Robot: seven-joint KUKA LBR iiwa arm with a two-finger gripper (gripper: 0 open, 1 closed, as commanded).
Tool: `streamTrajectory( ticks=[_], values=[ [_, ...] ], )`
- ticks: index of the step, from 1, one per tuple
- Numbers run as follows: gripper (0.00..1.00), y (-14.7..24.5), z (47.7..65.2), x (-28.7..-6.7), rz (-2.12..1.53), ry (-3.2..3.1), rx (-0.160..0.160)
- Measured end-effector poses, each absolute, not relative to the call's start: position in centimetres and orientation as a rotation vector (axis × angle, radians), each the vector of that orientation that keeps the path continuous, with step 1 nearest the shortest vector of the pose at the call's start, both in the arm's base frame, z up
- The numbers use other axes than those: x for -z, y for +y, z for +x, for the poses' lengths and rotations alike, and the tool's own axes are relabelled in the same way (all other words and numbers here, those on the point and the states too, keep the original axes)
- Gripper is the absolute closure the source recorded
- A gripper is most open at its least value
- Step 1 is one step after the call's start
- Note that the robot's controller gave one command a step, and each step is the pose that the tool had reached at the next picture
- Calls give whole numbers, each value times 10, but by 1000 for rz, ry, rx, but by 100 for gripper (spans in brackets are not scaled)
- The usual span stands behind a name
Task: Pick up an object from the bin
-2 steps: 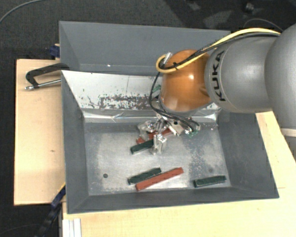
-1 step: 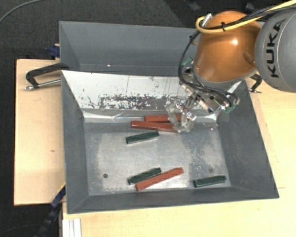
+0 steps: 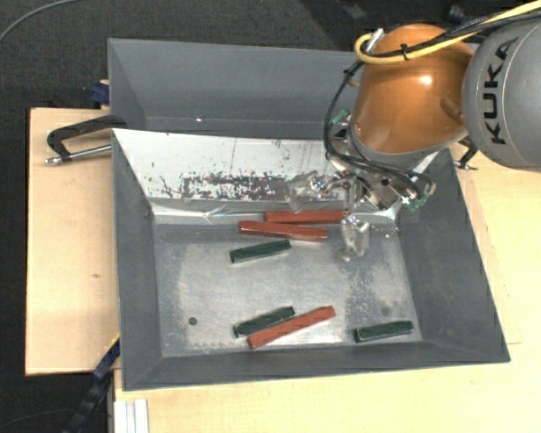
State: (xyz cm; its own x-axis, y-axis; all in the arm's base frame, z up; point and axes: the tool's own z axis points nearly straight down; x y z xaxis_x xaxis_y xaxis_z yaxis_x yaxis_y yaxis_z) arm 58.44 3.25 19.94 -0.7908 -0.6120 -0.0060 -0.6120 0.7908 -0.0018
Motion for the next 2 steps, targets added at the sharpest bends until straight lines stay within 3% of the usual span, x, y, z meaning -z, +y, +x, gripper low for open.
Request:
streamTrajectory(
  ticks=[1, 2],
  values=[
    [0, 41, 551, -78, -790, 3047, -5],
    [0, 145, 575, -78, -622, 3072, -9]
  ],
)
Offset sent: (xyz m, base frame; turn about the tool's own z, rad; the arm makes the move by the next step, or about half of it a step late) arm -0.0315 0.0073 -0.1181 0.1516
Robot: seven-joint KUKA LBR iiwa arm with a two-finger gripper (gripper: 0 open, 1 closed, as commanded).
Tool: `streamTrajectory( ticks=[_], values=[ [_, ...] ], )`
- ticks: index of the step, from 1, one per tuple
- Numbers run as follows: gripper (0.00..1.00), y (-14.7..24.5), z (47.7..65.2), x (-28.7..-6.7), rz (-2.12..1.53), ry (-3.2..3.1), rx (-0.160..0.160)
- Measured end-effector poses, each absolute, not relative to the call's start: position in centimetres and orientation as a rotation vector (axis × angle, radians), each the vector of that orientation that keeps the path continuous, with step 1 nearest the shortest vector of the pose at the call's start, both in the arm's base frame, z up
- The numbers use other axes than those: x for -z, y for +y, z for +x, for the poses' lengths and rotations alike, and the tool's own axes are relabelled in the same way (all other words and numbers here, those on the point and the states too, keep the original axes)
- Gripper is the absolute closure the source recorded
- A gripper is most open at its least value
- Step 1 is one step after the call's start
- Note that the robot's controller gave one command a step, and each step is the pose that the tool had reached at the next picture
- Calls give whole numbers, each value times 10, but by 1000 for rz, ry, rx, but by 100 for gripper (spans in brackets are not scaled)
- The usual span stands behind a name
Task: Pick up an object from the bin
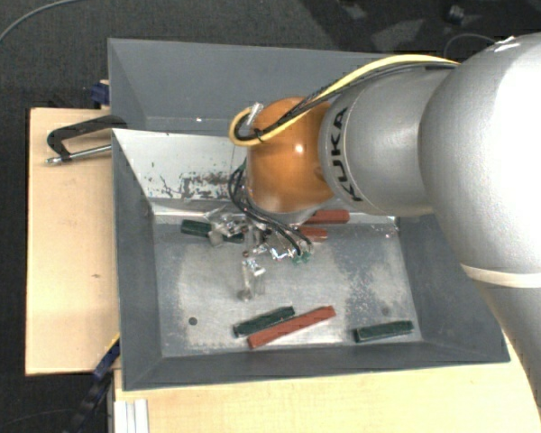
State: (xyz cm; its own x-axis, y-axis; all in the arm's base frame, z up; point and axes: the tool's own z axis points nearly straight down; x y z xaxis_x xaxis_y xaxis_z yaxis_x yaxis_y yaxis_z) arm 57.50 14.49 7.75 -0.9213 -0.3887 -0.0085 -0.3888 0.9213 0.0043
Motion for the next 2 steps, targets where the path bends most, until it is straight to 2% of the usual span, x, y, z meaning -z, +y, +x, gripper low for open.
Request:
streamTrajectory(
  ticks=[1, 2],
  values=[
    [0, 69, 602, -156, -1166, 2905, 7],
    [0, 12, 504, -67, -1339, 2854, -6]
  ],
)
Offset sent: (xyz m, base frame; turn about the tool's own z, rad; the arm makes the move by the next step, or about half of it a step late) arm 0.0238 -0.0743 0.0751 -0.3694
